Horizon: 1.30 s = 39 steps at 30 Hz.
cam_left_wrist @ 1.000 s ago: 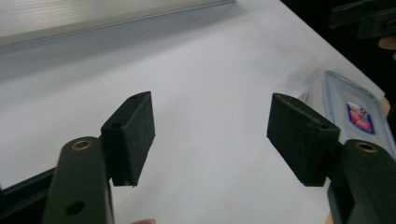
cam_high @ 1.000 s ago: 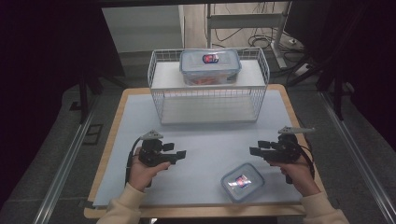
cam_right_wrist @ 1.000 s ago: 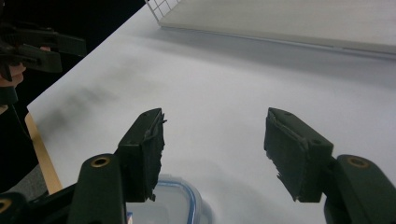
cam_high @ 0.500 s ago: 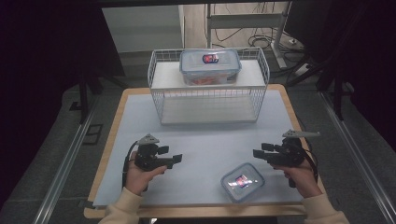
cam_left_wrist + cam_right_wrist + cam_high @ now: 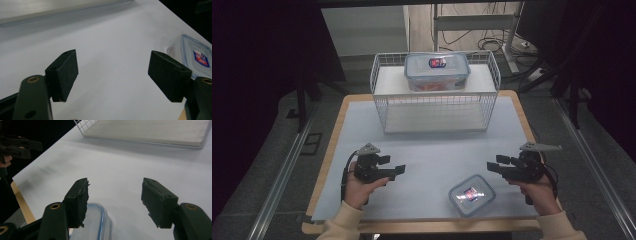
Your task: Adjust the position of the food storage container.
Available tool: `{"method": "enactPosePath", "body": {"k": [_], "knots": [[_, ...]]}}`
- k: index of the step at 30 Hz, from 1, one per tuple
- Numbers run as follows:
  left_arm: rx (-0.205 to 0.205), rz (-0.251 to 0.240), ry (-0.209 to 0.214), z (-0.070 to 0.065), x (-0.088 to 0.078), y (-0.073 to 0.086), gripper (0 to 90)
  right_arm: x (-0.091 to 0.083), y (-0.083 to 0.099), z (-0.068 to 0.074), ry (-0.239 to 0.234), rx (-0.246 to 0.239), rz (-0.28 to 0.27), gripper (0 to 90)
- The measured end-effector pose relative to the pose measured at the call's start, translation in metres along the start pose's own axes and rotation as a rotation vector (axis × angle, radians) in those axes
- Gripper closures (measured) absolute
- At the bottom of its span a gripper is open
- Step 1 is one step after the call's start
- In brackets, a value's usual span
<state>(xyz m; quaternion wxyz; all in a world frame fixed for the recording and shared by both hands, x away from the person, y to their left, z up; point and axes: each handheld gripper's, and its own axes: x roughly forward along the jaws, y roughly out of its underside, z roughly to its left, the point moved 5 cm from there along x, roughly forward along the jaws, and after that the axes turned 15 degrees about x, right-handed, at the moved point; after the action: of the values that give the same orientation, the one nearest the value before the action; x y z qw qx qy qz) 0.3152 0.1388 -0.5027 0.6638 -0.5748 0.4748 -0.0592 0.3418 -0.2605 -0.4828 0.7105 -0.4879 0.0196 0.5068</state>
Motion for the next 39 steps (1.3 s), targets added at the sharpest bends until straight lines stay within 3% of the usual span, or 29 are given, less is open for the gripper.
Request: {"method": "enactPosePath", "body": {"k": [4,11,14,20,24,30,34,39], "knots": [[-0.008,-0.013,0.003,-0.001,-0.004,0.001,23.8,-0.011,0.009,0.003,0.018,-0.009,-0.002,41.7],[-0.013,0.016,0.012,0.000,0.005,0.006,23.4,-0.024,0.017,0.003,0.004,-0.018,0.018,63.1],[-0.020,0.028,0.014,0.001,0.008,0.009,23.5,-0.027,0.023,0.005,-0.009,-0.048,0.048,73.8],[-0.017,0.035,0.021,-0.002,0.010,0.010,23.6,-0.027,0.040,0.012,-0.010,-0.115,0.119,86.2],[-0.020,0.041,0.021,-0.002,0.012,0.011,23.7,-0.029,0.054,0.026,-0.059,-0.165,0.165,88.8],[-0.019,0.050,0.025,-0.001,0.014,0.012,23.8,-0.023,0.092,0.043,-0.113,-0.251,0.292,89.2],[-0.023,0.051,0.026,-0.001,0.014,0.013,23.8,-0.016,0.110,0.042,-0.107,-0.289,0.379,89.3],[-0.028,0.053,0.030,0.001,0.016,0.015,23.8,-0.005,0.115,0.038,-0.073,-0.304,0.398,89.3]]}}
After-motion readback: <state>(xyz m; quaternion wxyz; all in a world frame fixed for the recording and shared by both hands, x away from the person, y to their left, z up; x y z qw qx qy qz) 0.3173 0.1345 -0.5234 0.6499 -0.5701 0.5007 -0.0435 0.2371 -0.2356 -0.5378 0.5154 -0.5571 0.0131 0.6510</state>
